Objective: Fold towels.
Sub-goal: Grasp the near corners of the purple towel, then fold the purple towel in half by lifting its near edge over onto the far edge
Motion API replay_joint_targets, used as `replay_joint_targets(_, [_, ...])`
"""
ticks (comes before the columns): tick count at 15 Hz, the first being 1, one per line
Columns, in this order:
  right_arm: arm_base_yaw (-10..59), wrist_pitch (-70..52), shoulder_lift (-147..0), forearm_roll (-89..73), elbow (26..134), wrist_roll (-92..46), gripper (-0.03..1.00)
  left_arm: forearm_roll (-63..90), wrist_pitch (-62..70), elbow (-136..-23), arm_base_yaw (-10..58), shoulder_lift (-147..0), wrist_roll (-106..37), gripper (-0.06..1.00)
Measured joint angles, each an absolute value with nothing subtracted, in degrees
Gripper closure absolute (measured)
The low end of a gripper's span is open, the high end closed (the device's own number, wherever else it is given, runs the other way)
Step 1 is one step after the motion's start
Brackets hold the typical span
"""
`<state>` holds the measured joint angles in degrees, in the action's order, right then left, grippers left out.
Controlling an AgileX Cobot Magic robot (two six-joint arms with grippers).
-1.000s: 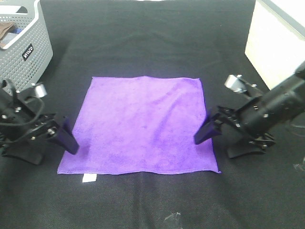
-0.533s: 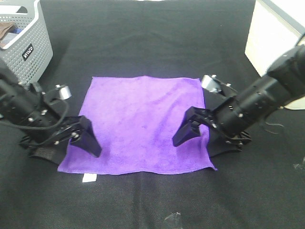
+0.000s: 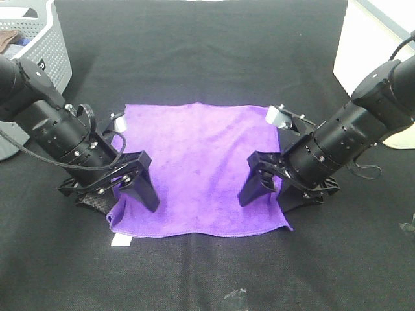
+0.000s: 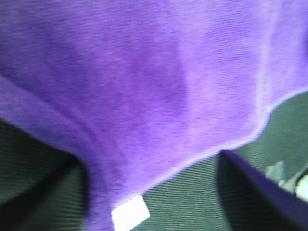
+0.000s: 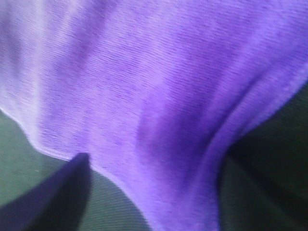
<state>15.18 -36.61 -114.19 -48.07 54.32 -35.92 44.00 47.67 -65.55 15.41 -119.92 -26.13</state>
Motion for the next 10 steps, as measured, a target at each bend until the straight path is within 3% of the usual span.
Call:
replay_joint_targets(5, [15.2,-34.0,-114.6,-45.0,54.1,-34.9,0.66,39.3,47.2,-65.8,15.4,-120.6,-25.0,0.74])
replay_joint_targets(6, [15.2,-33.5,-114.8,-44.5,54.1,-34.9,0.73,38.7,47.2,-65.8,15.4,-120.6,-25.0,0.89])
replay_joint_targets(8, [15.2,-33.4,-115.2,-44.3,54.1,-34.9,0.95,37.7,47.2,-65.8,15.4,-120.6,-25.0,0.94])
replay_joint_targets(10, [15.2,-33.6,-115.2,-44.3,54.1,-34.9,0.97,37.2,47.2,-65.8,15.4,-120.6,-25.0,0.94])
